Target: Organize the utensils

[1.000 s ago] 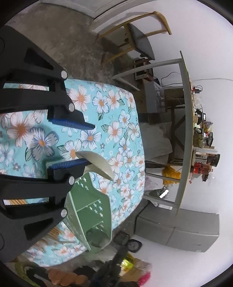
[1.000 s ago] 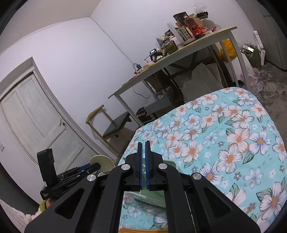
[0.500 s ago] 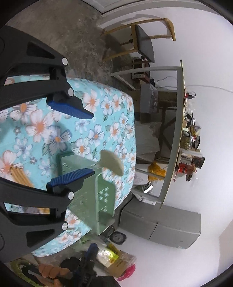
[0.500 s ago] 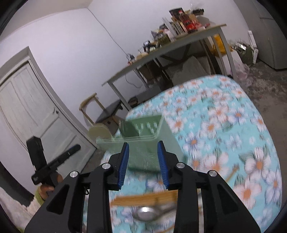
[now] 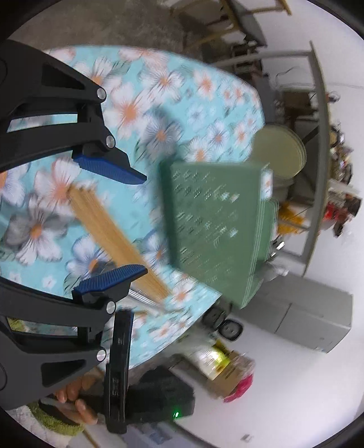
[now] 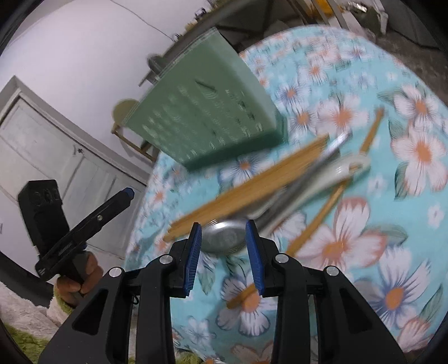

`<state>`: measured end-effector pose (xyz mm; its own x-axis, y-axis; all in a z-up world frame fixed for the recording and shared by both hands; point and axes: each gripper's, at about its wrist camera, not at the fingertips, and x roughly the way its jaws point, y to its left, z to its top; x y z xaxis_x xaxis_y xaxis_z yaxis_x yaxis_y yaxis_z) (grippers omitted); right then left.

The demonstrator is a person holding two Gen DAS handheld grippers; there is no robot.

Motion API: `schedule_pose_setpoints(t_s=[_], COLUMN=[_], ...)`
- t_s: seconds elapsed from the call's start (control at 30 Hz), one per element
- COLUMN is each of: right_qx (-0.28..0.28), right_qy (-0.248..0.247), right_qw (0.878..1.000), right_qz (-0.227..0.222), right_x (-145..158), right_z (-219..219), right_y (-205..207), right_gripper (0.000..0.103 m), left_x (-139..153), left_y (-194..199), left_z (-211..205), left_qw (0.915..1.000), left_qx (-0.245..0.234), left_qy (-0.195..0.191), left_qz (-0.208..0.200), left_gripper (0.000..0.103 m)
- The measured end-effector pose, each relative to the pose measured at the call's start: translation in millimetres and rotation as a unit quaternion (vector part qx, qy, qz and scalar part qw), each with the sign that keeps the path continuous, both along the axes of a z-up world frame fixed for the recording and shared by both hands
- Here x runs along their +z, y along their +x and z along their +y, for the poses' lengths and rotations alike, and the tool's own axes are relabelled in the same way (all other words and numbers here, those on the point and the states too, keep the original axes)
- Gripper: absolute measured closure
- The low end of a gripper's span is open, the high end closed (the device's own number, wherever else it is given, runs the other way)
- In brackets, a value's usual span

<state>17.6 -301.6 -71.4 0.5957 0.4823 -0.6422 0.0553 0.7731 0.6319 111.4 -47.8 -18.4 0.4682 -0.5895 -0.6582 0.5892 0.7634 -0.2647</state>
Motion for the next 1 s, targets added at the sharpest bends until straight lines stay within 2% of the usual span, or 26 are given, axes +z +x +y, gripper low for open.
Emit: schedule_pose_setpoints(t_s=[0.03, 0.1, 0.27, 0.4, 0.6, 0.83, 0.93, 1.0], right_qx=[0.000, -0.002, -0.019, -0.023, -0.024, -0.028, -0.031, -0.032], right_qy=[0.000, -0.004, -0.040, -0.025, -0.013, -0.004, -0.002, 0.000], right_qw=[1.000, 1.000, 0.998, 0.999, 0.999, 0.999, 0.999, 0.999], right_qz=[0.006, 0.017, 0.039, 0.041, 0.041, 0.040, 0.039, 0.039], right_x=[-2.3, -6.6, -12.6, -16.2, -16.7, -19.1, -20.0, -20.7], right_z=[1.2, 2.6, 0.4, -3.1, -5.8, -9.5, -10.8, -11.4], right_y=[-0.2, 0.3, -0.7, -1.8, -3.5, -6.1, -7.4, -8.4], right_gripper=[0.071, 0.073, 0.080, 0.080, 0.080, 0.082, 0.083, 0.083], left_x=[-5.3, -14.6, -36.4, -50.8, -66.5, -73.2, -73.0, -73.0], left_y=[-3.0, -4.3, -3.5, -0.6, 10.4, 9.8, 8.2, 7.5], left_z=[-4.1, -12.0, -30.6, -41.1, -46.7, -70.0, -77.1, -80.6], left_qw=[0.9999, 0.9989, 0.9943, 0.9898, 0.9820, 0.9848, 0.9859, 0.9862], left_qx=[-0.009, -0.030, -0.061, -0.065, -0.057, -0.053, -0.054, -0.057], left_qy=[-0.002, -0.009, -0.006, 0.002, -0.015, 0.029, 0.040, 0.045], left_qz=[0.011, 0.035, 0.087, 0.127, 0.179, 0.163, 0.153, 0.149], left_gripper=[0.049, 0.061, 0.072, 0.074, 0.074, 0.077, 0.082, 0.091])
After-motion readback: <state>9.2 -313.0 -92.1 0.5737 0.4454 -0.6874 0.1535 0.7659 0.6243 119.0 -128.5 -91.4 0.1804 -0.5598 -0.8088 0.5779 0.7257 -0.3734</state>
